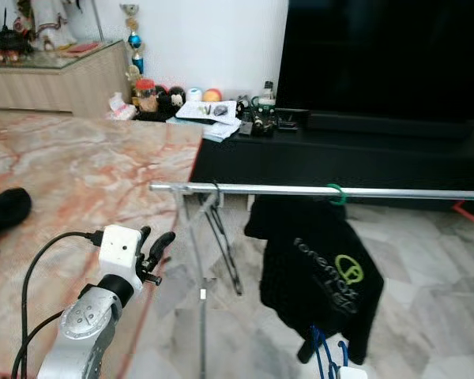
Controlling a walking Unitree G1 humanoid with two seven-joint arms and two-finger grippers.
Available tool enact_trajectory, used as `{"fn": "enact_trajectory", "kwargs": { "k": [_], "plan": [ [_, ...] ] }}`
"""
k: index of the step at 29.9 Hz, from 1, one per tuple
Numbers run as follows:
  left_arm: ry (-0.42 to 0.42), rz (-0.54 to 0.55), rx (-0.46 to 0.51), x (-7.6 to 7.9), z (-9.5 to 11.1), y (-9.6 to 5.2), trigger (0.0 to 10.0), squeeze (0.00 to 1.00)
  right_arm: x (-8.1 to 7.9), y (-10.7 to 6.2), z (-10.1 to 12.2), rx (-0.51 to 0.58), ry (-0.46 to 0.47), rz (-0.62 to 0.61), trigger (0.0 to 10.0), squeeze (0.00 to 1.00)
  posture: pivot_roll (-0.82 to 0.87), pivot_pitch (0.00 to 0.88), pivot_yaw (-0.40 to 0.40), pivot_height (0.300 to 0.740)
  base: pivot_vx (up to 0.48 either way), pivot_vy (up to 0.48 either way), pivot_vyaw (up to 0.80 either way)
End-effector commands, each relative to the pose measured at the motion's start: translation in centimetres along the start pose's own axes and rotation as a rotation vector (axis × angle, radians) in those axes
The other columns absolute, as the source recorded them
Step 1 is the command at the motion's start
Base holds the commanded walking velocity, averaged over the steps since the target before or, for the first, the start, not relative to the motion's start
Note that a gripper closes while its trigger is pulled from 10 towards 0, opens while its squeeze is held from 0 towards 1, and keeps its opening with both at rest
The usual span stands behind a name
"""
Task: Hang hanger
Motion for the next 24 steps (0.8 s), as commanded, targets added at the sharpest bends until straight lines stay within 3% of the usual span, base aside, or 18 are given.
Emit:
{"fn": "enact_trajectory", "kwargs": {
  "k": [1, 5, 8, 12, 13, 15, 18, 21, 24],
  "plan": [
    [0.008, 0.003, 0.016, -0.1, 0.5, 0.2, 10.0, 0.0, -0.8, 0.1, 0.4, 0.014, 0.012, 0.018, 10.0, 0.0, 0.16, 0.0, 0.012, 0.74, 0.0, -0.48, 0.0],
    [0.006, -0.003, -0.011, 0.2, -0.6, 0.0, 10.0, 0.0, -0.7, 0.1, 0.5, 0.015, 0.014, 0.016, 10.0, 0.0, 0.16, 0.0, 0.012, 0.74, 0.0, -0.48, 0.0],
    [-0.014, 0.008, -0.081, 0.1, -3.1, -0.6, 10.0, 0.0, -0.5, 0.1, 0.4, 0.014, 0.013, 0.013, 10.0, 0.0, 0.15, 0.0, 0.011, 0.74, 0.0, -0.48, 0.0],
    [-0.018, 0.016, -0.121, 0.0, -4.5, -1.1, 10.0, 0.0, -0.4, 0.0, 0.2, 0.012, 0.013, 0.011, 10.0, 0.0, 0.16, 0.0, 0.01, 0.74, 0.0, -0.48, 0.0],
    [-0.019, 0.042, -0.205, -0.4, -7.1, -1.8, 10.0, 0.0, -0.5, 0.0, -0.2, 0.003, 0.009, 0.01, 10.0, 0.0, 0.16, 0.0, 0.012, 0.74, 0.0, -0.446, 0.0],
    [-0.018, 0.052, -0.239, -0.5, -8.1, -2.1, 10.0, 0.0, -0.6, -0.1, -0.4, -0.001, 0.007, 0.01, 10.0, 0.0, 0.15, 0.0, 0.012, 0.74, 0.0, -0.446, 0.0],
    [-0.022, 0.046, -0.42, -0.1, -13.3, -4.2, 10.0, 0.0, -0.9, -0.1, -0.7, -0.006, 0.007, 0.013, 10.0, 0.0, 0.15, 0.0, 0.01, 0.74, 0.0, 0.0, 0.0],
    [-0.016, 0.007, -0.623, 1.2, -18.7, -7.7, 10.0, 0.0, -1.0, -0.1, -0.7, -0.005, 0.008, 0.01, 10.0, 0.0, 0.14, 0.0, 0.004, 0.74, 0.0, 0.0, 0.0],
    [0.002, 0.0, -0.672, 1.5, -19.9, -8.7, 10.0, 0.0, -1.0, -0.1, -0.6, -0.004, 0.008, 0.009, 10.0, 0.0, 0.14, 0.0, 0.004, 0.74, 0.0, 0.0, 0.0]
  ]
}}
Point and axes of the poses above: a point about 5 cm out from each wrist's last joint towards the gripper, its own y axis pointing out of the wrist towards the gripper, its own z axis along the axis of the wrist's last joint, x = y × z, the point moved 6 cm from there along y, pointing out of the wrist towards the gripper, and after that the axes turned 8 degrees about y, right-handed, at the moved point
